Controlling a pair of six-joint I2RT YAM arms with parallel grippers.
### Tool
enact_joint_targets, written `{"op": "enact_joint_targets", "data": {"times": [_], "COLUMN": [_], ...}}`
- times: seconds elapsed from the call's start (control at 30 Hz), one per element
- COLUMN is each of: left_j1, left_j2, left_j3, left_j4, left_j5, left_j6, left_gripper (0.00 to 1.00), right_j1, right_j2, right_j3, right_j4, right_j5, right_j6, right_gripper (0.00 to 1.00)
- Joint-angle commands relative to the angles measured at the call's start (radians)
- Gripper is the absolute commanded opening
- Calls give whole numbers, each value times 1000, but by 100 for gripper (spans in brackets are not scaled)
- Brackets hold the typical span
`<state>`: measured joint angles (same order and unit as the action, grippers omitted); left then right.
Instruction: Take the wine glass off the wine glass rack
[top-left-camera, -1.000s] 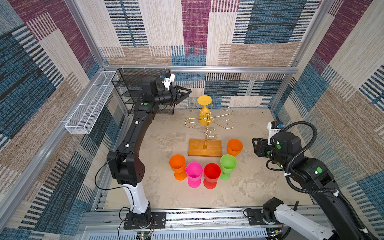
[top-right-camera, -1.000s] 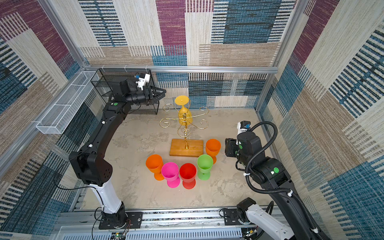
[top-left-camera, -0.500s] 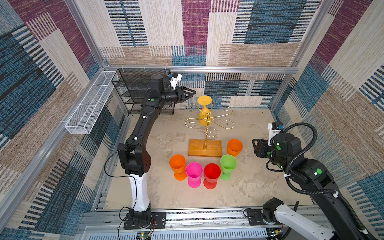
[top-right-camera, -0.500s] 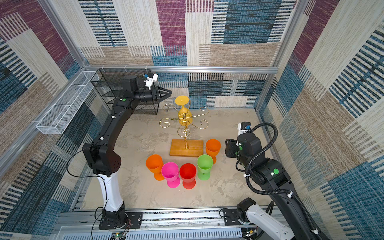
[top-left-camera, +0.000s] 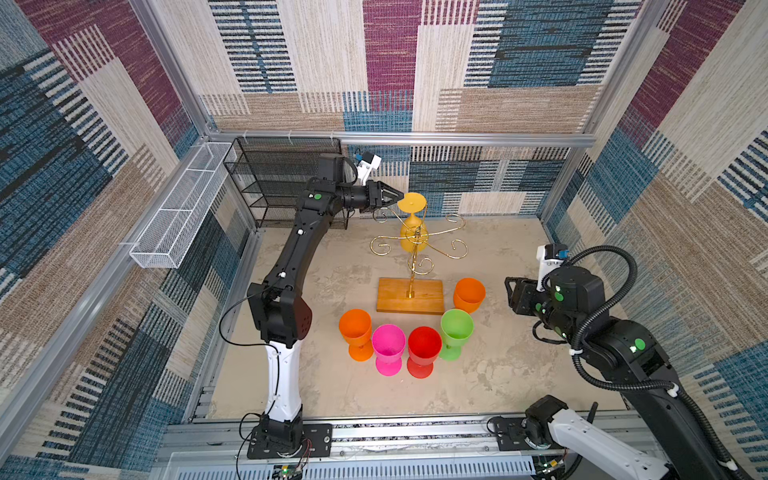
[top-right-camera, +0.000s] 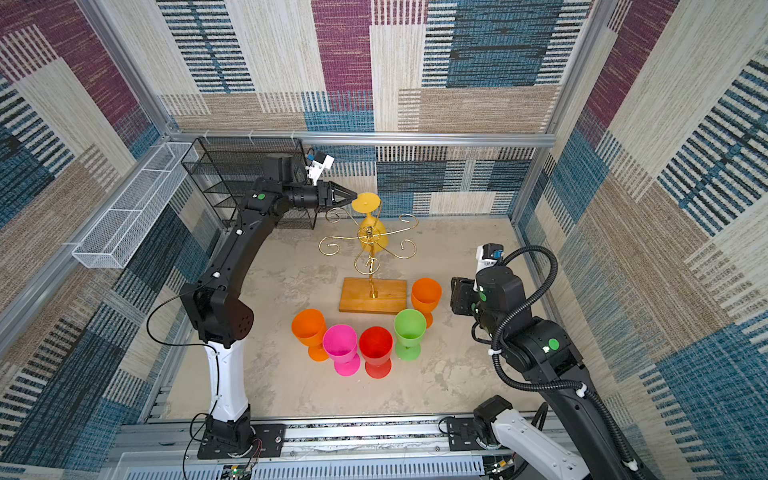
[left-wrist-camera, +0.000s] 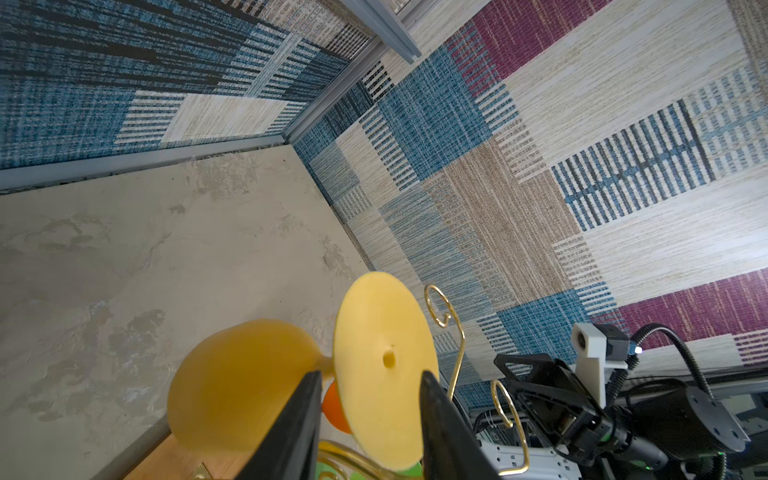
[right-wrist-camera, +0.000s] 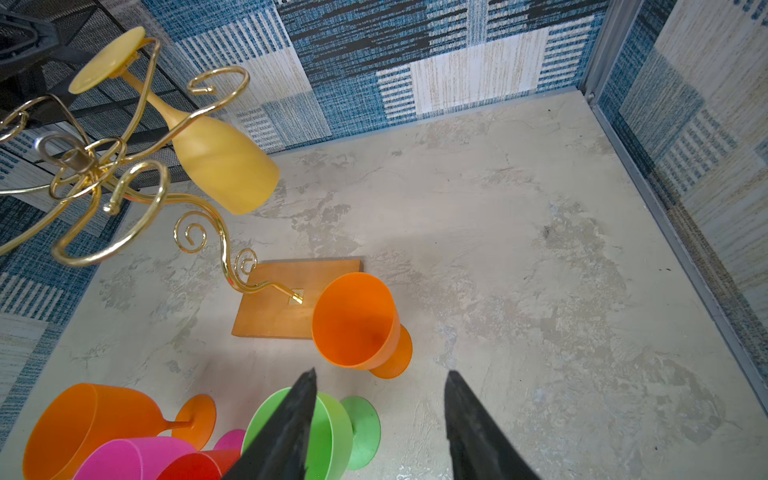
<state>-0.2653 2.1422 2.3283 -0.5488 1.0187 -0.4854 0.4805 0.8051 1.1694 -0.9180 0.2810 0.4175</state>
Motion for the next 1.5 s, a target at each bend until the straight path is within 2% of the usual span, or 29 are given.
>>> {"op": "enact_joint_targets", "data": {"times": [0.0, 0.1, 0.37, 0.63, 0.9, 1.47], "left_j1": [-2, -2, -3, -3, -3, -3], "left_j2": [2, 7, 28, 42, 42, 64], "left_j3": [12, 30, 69, 82, 95, 121], "left_j4": [-55, -97, -103, -110, -127, -149], "left_j5": [-22, -54, -25, 4, 31, 59], "left_j6": [68, 105, 103, 106, 128, 139], "left_gripper": [42, 43, 42, 34, 31, 17], "right_j1": [0, 0, 0, 0, 1, 0], "right_j2": [0, 0, 0, -2, -6, -12], "right_j3": [-4, -6, -13, -23, -30, -42], "right_j4": [39, 44, 52, 57, 59, 66], "right_j5": [7, 3, 7, 11, 13, 17], "right_j6": [1, 0, -5, -6, -6, -7], "right_gripper": [52, 52, 52, 52, 53, 54]}}
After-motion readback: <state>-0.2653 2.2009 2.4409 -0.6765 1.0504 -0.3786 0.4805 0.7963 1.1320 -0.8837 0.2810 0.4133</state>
